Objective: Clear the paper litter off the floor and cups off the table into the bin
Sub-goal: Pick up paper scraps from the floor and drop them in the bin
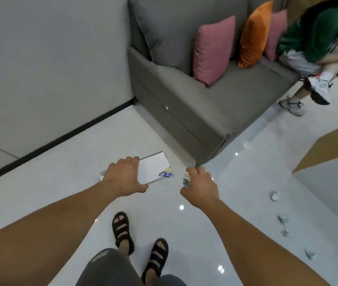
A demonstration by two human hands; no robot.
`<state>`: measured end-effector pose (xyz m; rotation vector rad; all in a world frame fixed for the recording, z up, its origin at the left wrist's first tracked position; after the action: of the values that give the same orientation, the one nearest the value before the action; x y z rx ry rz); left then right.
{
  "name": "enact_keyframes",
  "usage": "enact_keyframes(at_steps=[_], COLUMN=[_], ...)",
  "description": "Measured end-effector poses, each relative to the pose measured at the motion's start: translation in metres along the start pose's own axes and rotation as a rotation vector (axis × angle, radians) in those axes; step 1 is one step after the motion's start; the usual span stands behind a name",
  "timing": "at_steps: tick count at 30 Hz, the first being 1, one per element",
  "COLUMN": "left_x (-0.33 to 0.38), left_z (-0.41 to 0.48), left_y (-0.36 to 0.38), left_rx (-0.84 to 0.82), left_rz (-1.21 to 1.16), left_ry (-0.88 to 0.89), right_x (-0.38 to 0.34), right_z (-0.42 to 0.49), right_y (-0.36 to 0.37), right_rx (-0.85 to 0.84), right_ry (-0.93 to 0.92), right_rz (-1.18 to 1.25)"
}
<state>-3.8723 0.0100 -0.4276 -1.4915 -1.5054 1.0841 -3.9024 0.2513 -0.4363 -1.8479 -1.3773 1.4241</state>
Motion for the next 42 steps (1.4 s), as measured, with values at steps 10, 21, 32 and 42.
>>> enact_keyframes(at_steps=[10, 21, 32, 42], left_x=[-0.155, -0.327, -0.449, -0.585], left_z=[-0.175, -0.428, -0.613, -0.674], left_y=[0.027, 0.123, 0.193, 0.22], left_rx=[0.036, -0.008, -0.082, -0.192], left_rz=[-0.191, -0.326, -0.434, -0.478], left_ry=[-0.512, -0.976, -1.341, -1.577], right_x=[-0.195, -0.437, -0.62, -0.797], right_z=[-0.031, -0.155, -0.279, -0.295], right_y=[0.053, 0.235, 0.398, 0.522], right_rx=[-0.21, -0.388, -0.567, -0.7], right_ry=[-0.462, -0.888, -1.208, -1.391], right_rz=[-0.229, -0.378, -0.456, -0.486])
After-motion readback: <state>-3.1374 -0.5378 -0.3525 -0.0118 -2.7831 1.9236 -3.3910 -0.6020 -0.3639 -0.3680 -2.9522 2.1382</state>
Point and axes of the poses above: each hand's wrist, its own z-axis towards the middle knuckle, its own y-axis out of the palm, x = y × z, the point moved 1 cm from there along z, towards the middle knuckle, and after that the axes turned 15 degrees about z, right-handed, at the moved point
